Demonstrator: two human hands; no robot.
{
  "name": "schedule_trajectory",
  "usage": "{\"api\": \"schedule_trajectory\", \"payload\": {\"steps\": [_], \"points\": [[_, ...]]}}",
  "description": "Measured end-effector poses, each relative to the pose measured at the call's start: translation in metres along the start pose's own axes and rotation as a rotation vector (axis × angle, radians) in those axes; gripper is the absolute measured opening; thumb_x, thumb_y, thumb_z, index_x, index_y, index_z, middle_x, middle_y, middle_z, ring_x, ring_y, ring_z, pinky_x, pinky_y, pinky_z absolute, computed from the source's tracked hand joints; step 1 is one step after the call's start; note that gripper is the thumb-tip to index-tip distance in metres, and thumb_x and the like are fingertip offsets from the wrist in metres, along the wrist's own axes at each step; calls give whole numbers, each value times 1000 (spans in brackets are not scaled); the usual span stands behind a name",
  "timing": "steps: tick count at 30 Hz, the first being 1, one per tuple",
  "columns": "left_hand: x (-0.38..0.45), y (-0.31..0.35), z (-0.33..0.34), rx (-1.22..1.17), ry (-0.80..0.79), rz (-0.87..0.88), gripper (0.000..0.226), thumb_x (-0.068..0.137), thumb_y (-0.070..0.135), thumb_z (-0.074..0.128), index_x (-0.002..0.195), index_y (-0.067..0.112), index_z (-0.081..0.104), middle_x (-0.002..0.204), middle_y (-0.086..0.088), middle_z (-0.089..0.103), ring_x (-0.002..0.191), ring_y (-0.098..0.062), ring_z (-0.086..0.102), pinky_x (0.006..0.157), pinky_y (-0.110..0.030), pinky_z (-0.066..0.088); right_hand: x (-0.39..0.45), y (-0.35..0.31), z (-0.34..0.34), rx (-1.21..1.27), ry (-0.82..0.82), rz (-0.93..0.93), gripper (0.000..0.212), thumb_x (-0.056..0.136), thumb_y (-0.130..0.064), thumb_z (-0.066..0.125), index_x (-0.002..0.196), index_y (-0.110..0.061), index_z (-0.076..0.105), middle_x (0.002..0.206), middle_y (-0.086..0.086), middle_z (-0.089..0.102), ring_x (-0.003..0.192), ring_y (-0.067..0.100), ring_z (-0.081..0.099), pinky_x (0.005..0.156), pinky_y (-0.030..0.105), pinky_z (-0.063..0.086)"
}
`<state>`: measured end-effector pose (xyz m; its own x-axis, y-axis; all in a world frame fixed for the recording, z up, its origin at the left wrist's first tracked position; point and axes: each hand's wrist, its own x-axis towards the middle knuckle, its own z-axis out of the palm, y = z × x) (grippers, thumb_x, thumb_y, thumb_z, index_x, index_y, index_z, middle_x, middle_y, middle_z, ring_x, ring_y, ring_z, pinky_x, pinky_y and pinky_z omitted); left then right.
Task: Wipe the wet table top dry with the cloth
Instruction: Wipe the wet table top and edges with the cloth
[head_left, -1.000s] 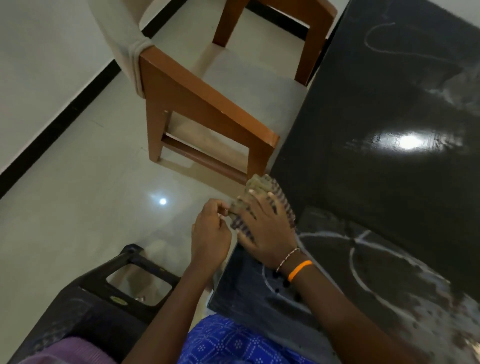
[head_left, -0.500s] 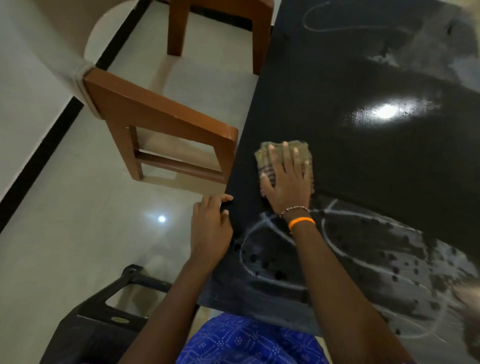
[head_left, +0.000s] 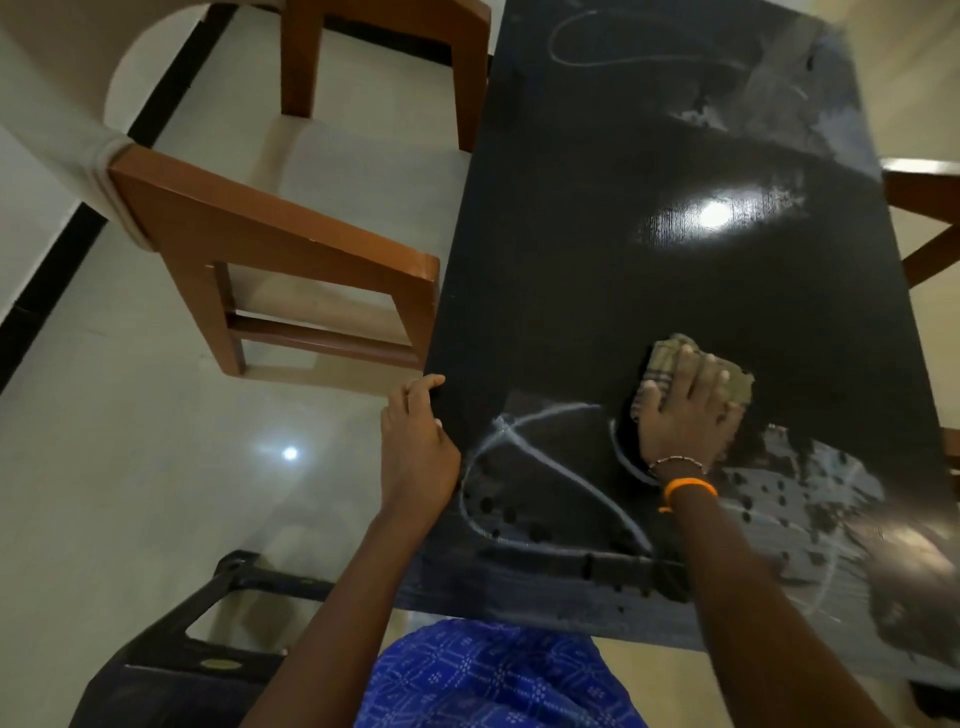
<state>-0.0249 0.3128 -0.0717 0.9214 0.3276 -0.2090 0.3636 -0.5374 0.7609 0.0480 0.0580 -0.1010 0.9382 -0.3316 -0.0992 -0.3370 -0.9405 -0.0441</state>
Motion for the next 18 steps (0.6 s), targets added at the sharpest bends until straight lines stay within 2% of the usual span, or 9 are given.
{"api": "schedule_trajectory", "payload": {"steps": [3, 7, 9, 11, 13, 15, 18], "points": [[0, -2, -1, -40, 22, -19, 51, 85, -9, 41, 131, 15, 43, 128, -11, 44, 113, -26, 48, 94, -38, 44, -35, -62, 8, 22, -26, -222, 70, 88, -47, 16, 152, -19, 20, 159, 12, 20, 148, 33, 16, 117, 51, 9], [0, -4, -7, -156, 54, -25, 49, 86, -6, 44, 130, 15, 45, 131, -5, 49, 119, -20, 49, 101, -40, 43, -86, -135, 19, 92, -104, -655, 64, 92, -47, 26, 151, -23, 23, 159, 10, 21, 148, 32, 16, 116, 52, 15], [-1, -1, -7, -152, 70, -23, 49, 85, -4, 45, 130, 16, 45, 132, -5, 50, 120, -20, 49, 103, -40, 42, -93, -137, 22, 88, -105, -817, 62, 94, -48, 34, 150, -25, 27, 158, 8, 24, 148, 30, 18, 117, 50, 15], [-5, 3, -3, -92, 95, -25, 49, 85, -2, 46, 130, 17, 45, 132, -5, 50, 119, -21, 49, 103, -36, 41, -85, -120, 21, 93, -79, -899, 61, 92, -47, 44, 148, -25, 33, 157, 6, 29, 147, 28, 22, 117, 48, 16], [-13, 11, 8, 4, 94, 18, 50, 83, -4, 48, 129, 15, 45, 130, -8, 49, 118, -23, 47, 98, -28, 36, -73, -91, 17, 86, -54, -891, 63, 88, -45, 46, 147, -25, 37, 155, 5, 33, 146, 27, 26, 117, 46, 15], [-21, 24, 25, 84, 47, 90, 50, 83, -3, 52, 129, 15, 46, 131, -8, 47, 120, -24, 42, 97, -23, 31, -58, -57, 9, 60, -61, -792, 66, 84, -47, 40, 147, -27, 35, 156, 3, 31, 146, 25, 25, 117, 45, 15], [-31, 54, 61, 138, -98, 194, 48, 84, 3, 56, 129, 18, 46, 130, -6, 48, 122, -22, 38, 102, -29, 31, -31, 23, -2, -18, -105, -568, 70, 84, -52, 27, 151, -31, 22, 160, 0, 19, 149, 23, 15, 118, 46, 14]]}}
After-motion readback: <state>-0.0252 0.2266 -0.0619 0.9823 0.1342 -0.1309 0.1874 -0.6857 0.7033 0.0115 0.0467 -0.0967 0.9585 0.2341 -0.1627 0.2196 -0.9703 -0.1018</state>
